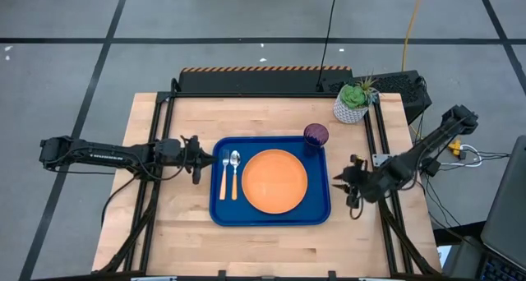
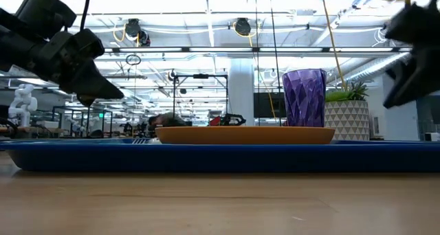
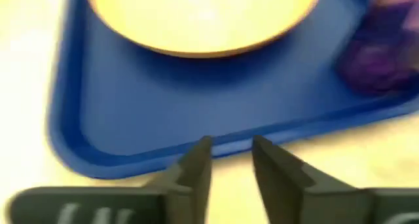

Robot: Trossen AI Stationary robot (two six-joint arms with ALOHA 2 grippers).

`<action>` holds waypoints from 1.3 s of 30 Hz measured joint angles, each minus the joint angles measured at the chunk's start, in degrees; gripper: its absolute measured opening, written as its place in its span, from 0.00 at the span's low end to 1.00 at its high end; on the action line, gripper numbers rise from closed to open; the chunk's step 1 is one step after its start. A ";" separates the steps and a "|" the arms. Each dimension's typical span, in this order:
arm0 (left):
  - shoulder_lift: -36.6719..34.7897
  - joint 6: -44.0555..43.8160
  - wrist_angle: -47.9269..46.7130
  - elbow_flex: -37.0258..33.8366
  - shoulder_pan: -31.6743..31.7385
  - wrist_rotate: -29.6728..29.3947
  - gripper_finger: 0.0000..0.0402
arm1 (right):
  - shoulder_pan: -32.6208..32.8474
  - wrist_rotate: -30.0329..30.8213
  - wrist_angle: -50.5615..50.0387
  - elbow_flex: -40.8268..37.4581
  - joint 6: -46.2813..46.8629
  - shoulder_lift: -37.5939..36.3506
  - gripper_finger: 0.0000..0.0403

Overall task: Pick and place plate/cup/fork/spoon on tray
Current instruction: Return to Home Position

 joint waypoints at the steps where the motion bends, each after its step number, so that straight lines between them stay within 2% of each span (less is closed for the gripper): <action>1: 0.00 0.00 -0.10 0.00 0.00 0.00 0.01 | -0.29 -1.05 3.55 -2.82 -1.00 -2.36 0.21; 3: 0.00 0.00 -0.09 0.00 0.00 0.00 0.01 | -1.22 -2.99 10.69 -8.33 -4.18 -6.82 0.08; 5: 0.00 0.22 0.33 0.00 0.00 0.00 0.01 | -2.54 -4.32 16.48 -12.42 -7.57 -10.47 0.03; 12: 0.00 1.42 3.24 0.00 0.22 -0.02 0.01 | -8.54 -7.86 19.85 -15.62 -17.87 -18.53 0.00; 17: 0.00 2.20 3.36 0.00 1.67 0.30 0.01 | -14.68 -14.64 22.69 -15.75 -25.56 -21.71 0.00; 23: 0.00 4.66 3.32 0.00 3.27 4.63 0.01 | -22.21 -23.08 23.47 -15.86 -28.42 -23.42 0.00; 31: -0.44 6.82 -0.53 0.00 5.36 5.76 0.01 | -30.51 -30.59 24.68 -16.27 -30.73 -24.22 0.00; 35: -2.72 8.73 -0.58 0.00 5.92 6.43 0.01 | -33.54 -31.94 25.81 -17.06 -30.77 -25.58 0.00; 39: -6.35 9.60 -3.77 0.00 6.98 6.45 0.01 | -36.46 -37.46 31.22 -18.47 -30.84 -27.10 0.00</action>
